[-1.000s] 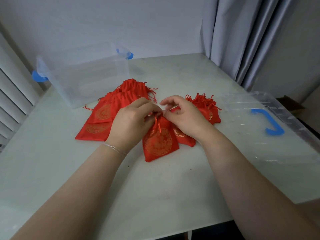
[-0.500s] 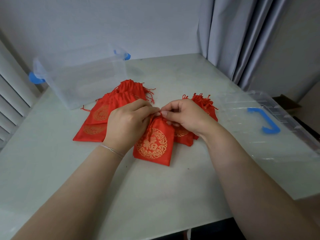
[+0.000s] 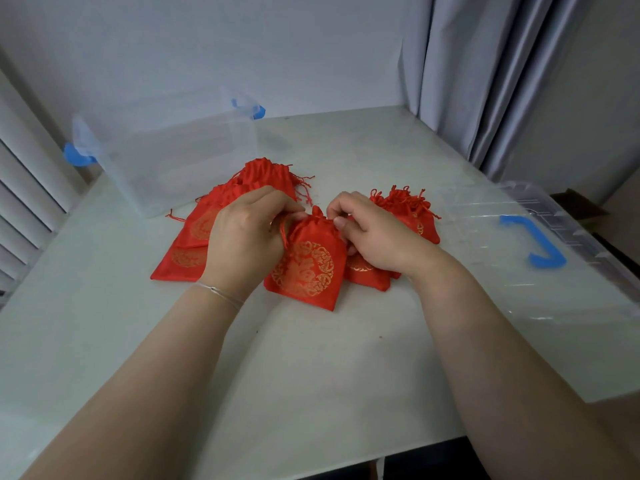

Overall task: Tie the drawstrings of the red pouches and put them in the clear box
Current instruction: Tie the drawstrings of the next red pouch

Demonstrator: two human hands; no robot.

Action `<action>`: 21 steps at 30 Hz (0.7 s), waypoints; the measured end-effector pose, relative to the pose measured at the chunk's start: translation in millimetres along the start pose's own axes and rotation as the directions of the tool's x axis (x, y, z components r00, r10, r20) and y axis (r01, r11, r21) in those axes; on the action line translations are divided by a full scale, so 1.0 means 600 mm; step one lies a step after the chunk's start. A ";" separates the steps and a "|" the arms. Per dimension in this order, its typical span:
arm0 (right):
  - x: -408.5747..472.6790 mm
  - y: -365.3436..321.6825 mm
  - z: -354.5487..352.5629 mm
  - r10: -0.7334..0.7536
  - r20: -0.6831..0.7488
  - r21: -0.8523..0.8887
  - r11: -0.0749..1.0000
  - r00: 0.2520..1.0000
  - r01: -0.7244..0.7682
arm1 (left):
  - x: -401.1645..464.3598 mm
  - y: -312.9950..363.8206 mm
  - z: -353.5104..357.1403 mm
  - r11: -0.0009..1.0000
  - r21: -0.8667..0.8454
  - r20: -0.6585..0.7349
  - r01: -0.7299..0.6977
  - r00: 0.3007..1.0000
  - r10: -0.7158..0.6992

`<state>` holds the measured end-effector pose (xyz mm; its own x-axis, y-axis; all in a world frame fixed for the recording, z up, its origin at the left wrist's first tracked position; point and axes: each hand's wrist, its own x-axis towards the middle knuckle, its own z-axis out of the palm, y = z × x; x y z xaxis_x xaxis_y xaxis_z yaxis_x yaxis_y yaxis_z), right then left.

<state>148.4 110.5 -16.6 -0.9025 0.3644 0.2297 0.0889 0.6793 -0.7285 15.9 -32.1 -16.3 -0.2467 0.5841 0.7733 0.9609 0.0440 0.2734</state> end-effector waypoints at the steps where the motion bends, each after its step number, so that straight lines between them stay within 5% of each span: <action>1: -0.001 0.001 0.001 0.000 -0.002 -0.018 1.000 1.000 0.000 | 0.000 0.002 0.000 1.000 -0.010 0.005 -0.007 1.000 0.007; 5: 0.000 0.003 0.003 0.045 -0.006 -0.038 0.998 0.999 -0.045 | 0.001 0.003 -0.003 0.995 0.020 0.067 -0.095 0.993 0.093; 10: 0.010 -0.005 0.015 0.237 -0.057 0.317 0.925 0.970 -0.208 | 0.003 0.008 -0.004 0.971 0.070 0.155 -0.227 0.964 0.214; 16: 0.013 -0.002 0.014 0.272 0.050 0.732 0.644 0.961 -0.221 | 0.003 0.013 -0.001 0.976 0.023 0.133 -0.216 0.968 0.211; 21: 0.010 0.005 0.015 0.172 -0.050 0.512 0.850 0.984 -0.123 | 0.003 0.013 -0.003 0.990 -0.006 0.094 -0.138 0.986 0.138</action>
<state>139.3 109.1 -23.4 -0.8516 0.5072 0.1326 -0.0291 0.2069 -0.9779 22.7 -32.3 -11.9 -0.0985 0.6581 0.7464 0.9850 -0.0424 0.1673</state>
